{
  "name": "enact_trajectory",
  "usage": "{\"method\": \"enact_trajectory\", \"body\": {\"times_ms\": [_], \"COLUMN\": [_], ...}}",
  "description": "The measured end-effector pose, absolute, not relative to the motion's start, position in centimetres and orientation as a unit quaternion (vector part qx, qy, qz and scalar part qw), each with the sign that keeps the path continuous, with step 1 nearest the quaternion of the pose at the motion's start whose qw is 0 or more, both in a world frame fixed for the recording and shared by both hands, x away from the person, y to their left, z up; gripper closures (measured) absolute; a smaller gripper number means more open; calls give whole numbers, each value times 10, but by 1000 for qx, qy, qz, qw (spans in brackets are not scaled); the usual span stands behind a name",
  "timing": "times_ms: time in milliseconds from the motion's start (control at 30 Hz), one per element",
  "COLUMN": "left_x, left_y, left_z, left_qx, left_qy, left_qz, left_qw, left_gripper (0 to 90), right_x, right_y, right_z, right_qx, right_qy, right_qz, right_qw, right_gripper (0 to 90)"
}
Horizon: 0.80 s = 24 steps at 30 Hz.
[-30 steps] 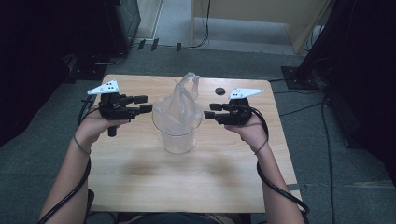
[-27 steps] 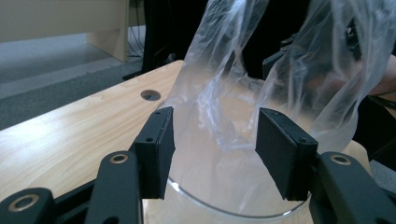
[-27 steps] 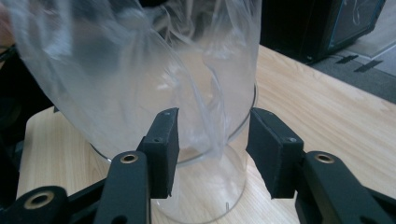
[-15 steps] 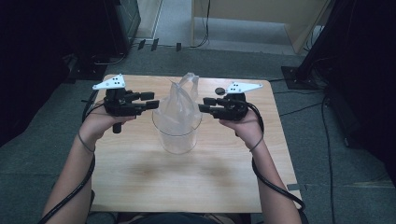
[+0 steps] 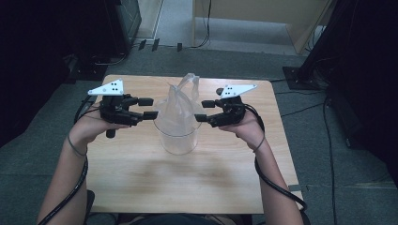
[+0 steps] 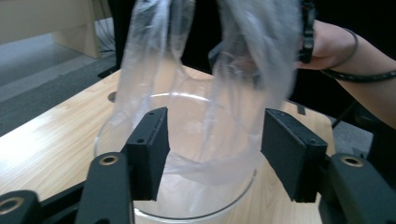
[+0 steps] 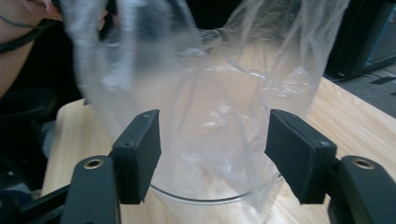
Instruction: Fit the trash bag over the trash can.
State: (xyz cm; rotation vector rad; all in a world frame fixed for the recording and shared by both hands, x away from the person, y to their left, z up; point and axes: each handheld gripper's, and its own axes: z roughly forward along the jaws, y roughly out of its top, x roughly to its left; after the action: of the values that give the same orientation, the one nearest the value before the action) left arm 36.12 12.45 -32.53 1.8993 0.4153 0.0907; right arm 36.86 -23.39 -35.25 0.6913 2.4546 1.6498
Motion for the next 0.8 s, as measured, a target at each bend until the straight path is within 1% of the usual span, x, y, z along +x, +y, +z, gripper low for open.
{"method": "enact_trajectory", "body": {"times_ms": [33, 233, 333, 433, 567, 633, 800], "left_x": [360, 359, 360, 360, 362, 363, 367], "left_y": [121, 102, 95, 91, 92, 94, 102], "left_z": [-326, -335, -340, -343, -344, -345, -347], "left_qx": [808, 819, 824, 826, 827, 827, 831], "left_qy": [172, 157, 154, 156, 158, 161, 169], "left_qz": [35, 22, 19, 25, 26, 26, 38], "left_qw": [563, 551, 546, 541, 540, 538, 529], "left_gripper": [373, 365, 397, 467, 607, 662, 749], "right_x": [368, 365, 364, 365, 365, 367, 373], "right_y": [-234, -225, -220, -214, -214, -217, -224], "right_z": [-352, -351, -351, -354, -352, -351, -357], "right_qx": [225, 198, 191, 190, 184, 188, 212], "right_qy": [806, 805, 806, 808, 802, 800, 801], "right_qz": [545, 558, 559, 557, 565, 566, 554], "right_qw": [51, 35, 33, 38, 54, 64, 82], "right_gripper": [333, 281, 276, 277, 278, 279, 312]}}
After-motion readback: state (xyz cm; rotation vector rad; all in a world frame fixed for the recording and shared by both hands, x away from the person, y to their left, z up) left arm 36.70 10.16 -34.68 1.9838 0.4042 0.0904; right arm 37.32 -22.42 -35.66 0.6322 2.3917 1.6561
